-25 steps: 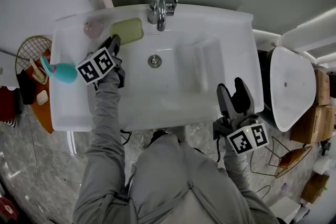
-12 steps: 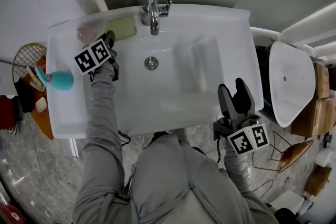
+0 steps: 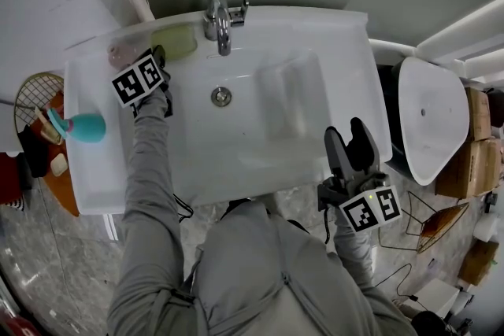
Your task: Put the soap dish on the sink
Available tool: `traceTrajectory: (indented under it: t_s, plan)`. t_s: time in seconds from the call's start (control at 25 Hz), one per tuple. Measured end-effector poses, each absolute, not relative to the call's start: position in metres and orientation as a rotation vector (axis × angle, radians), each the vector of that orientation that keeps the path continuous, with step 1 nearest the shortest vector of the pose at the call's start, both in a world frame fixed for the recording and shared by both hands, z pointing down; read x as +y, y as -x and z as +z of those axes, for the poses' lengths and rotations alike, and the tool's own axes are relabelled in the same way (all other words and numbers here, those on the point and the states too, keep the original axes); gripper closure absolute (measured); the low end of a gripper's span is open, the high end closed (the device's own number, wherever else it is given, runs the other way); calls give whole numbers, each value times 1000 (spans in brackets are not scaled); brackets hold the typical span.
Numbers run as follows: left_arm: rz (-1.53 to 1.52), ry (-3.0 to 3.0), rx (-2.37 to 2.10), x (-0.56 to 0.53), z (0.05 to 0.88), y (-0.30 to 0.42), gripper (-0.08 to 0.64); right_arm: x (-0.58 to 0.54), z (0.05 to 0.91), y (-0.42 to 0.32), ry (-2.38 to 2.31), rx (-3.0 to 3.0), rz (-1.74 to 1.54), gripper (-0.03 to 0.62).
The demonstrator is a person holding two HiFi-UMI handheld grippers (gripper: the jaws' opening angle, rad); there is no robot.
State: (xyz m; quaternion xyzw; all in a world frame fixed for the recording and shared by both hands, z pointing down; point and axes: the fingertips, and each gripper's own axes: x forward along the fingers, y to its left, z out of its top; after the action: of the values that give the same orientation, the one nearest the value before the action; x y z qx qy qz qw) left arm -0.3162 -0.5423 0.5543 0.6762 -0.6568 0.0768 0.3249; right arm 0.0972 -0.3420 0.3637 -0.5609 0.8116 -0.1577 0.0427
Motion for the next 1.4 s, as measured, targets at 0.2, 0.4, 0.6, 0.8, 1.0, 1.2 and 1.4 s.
traceTrajectory:
  t_s: [0.2, 0.4, 0.6, 0.8, 1.0, 1.2, 1.4]
  plan:
    - [311, -1786, -1778, -546, 562, 321, 425, -341, 365, -99, 1727, 2474, -486, 288]
    - [505, -1795, -1852, -548, 571, 327, 433, -340, 365, -102, 1734, 2466, -489, 288]
    - [514, -1805, -1881, -549, 566, 327, 433, -338, 364, -105, 1739, 2461, -487, 288]
    - [491, -1870, -1895, -553, 552, 323, 433, -338, 364, -103, 1725, 2466, -484, 288]
    - [471, -1919, -1926, -548, 527, 321, 433, -337, 361, -100, 1690, 2482, -480, 288]
    - [466, -1980, -1972, -532, 500, 317, 432, -334, 358, -94, 1637, 2506, -475, 288]
    - [437, -2028, -2022, -506, 473, 314, 431, -332, 354, -88, 1572, 2538, -475, 288]
